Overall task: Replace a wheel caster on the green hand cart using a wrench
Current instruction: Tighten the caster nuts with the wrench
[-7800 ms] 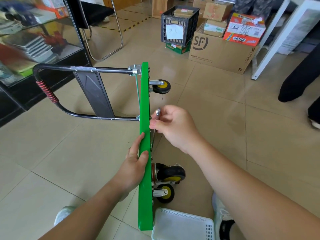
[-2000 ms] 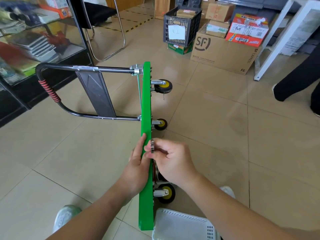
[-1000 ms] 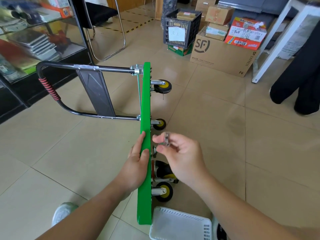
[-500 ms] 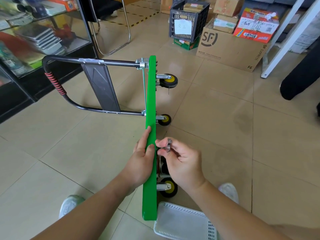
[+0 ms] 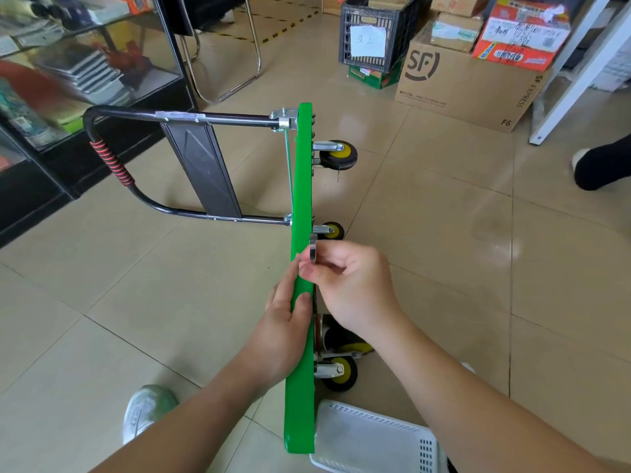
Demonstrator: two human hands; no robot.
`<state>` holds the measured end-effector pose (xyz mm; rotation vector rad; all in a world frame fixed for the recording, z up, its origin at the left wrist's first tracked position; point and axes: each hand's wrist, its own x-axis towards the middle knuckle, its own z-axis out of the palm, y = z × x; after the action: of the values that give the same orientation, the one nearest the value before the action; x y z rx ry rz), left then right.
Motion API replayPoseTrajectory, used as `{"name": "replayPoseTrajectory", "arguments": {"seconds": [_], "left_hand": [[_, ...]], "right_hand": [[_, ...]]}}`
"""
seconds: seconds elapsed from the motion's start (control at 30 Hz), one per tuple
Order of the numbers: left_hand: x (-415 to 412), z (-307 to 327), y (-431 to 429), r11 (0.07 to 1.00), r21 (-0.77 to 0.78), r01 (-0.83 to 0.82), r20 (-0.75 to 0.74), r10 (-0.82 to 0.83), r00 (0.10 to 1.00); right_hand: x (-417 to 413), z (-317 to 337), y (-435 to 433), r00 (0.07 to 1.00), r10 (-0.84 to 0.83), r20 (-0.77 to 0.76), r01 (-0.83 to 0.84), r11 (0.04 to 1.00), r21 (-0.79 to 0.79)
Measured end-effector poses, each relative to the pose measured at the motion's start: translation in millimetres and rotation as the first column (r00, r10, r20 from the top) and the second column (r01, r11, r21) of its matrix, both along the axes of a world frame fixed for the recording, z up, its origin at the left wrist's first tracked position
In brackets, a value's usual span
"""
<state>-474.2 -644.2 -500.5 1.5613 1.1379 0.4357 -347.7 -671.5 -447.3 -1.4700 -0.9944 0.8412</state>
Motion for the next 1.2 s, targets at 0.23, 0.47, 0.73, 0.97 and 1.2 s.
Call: {"name": "replayPoseTrajectory", "arguments": {"seconds": [0.23, 0.47, 0.73, 0.97, 1.2], "left_hand": [[-1.0, 2.5, -0.7, 1.000, 0.005, 0.003, 0.021, -0.003, 1.000], [-0.2, 1.4, 0.2, 1.000, 0.026, 0.006, 0.017, -0.006, 1.000], [2.3, 9.6, -1.3, 1.000, -0.011, -0.016, 0.019, 0.017, 1.000], [4.4, 9.1, 0.3, 1.000, -0.016, 0.001, -0.010, -0.001, 1.000], [2.9, 12.0, 1.5, 1.000, -0.017, 0.015, -0.003, -0.015, 1.000]], "right_hand": [[7.3, 8.8, 17.8, 0.999, 0.012, -0.045, -0.017, 0.995, -0.101], [12.6, 13.1, 11.4, 0.998, 0.045, -0.032, -0.048, 0.995, -0.088], [57.9, 2.3, -18.1, 0.994, -0.071, -0.083, 0.074, 0.997, 0.026], [46.9, -32.4, -8.9, 0.992, 0.006, -0.126, -0.007, 1.000, -0.011], [42.0, -38.6, 2.1, 0.991, 0.075, -0.112, -0.082, 0.995, -0.060]]}}
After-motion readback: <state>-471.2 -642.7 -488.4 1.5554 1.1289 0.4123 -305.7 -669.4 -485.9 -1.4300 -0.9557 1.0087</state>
